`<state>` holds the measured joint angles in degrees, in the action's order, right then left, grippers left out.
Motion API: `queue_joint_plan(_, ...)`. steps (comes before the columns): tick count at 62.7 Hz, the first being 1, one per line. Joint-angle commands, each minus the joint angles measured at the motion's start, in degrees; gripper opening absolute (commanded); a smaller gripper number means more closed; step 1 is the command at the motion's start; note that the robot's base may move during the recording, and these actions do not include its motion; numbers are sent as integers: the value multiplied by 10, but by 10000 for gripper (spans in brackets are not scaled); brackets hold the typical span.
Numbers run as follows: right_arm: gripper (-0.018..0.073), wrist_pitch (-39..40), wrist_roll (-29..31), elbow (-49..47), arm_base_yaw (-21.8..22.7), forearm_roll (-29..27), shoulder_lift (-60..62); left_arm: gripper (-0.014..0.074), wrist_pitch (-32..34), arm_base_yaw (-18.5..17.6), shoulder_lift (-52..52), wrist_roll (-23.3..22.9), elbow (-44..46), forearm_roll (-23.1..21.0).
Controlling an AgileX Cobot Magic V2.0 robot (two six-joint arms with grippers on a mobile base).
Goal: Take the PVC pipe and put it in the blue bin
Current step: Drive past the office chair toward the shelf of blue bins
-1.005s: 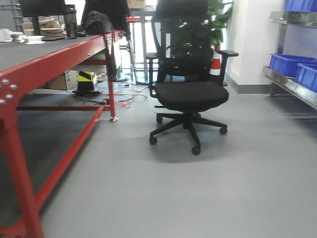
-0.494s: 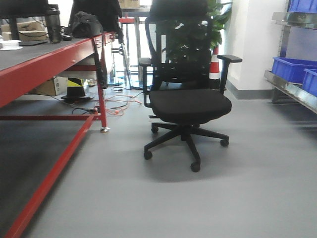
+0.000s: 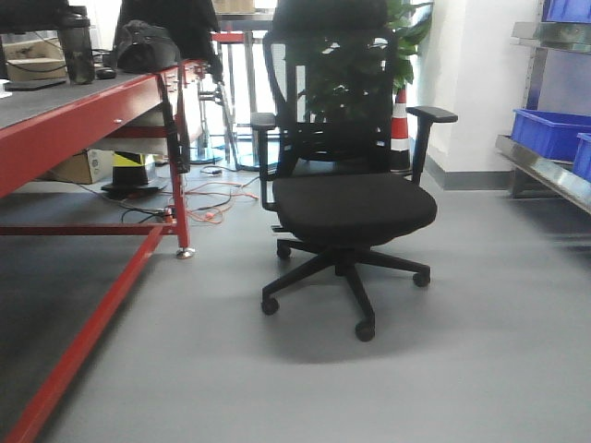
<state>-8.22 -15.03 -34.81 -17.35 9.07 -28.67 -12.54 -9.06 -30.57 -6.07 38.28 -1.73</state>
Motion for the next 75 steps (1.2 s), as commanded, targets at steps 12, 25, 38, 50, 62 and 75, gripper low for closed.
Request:
queue_joint_plan(12, -167, 15, 1, 2, 0, 7, 3, -111, 16, -2, 4, -2, 1, 0)
queue_joint_plan(25, -167, 15, 1, 2, 0, 7, 3, -111, 16, -2, 4, -2, 1, 0)
queue_joint_plan(38, -167, 15, 1, 2, 0, 7, 3, -111, 16, -2, 4, -2, 1, 0)
queue_joint_plan(50, -167, 15, 1, 2, 0, 7, 3, -111, 16, -2, 4, -2, 1, 0)
queue_joint_plan(62, -167, 15, 1, 2, 0, 7, 3, -111, 16, -2, 4, -2, 1, 0)
queue_joint_plan(75, -167, 15, 1, 2, 0, 7, 3, -111, 16, -2, 4, -2, 1, 0)
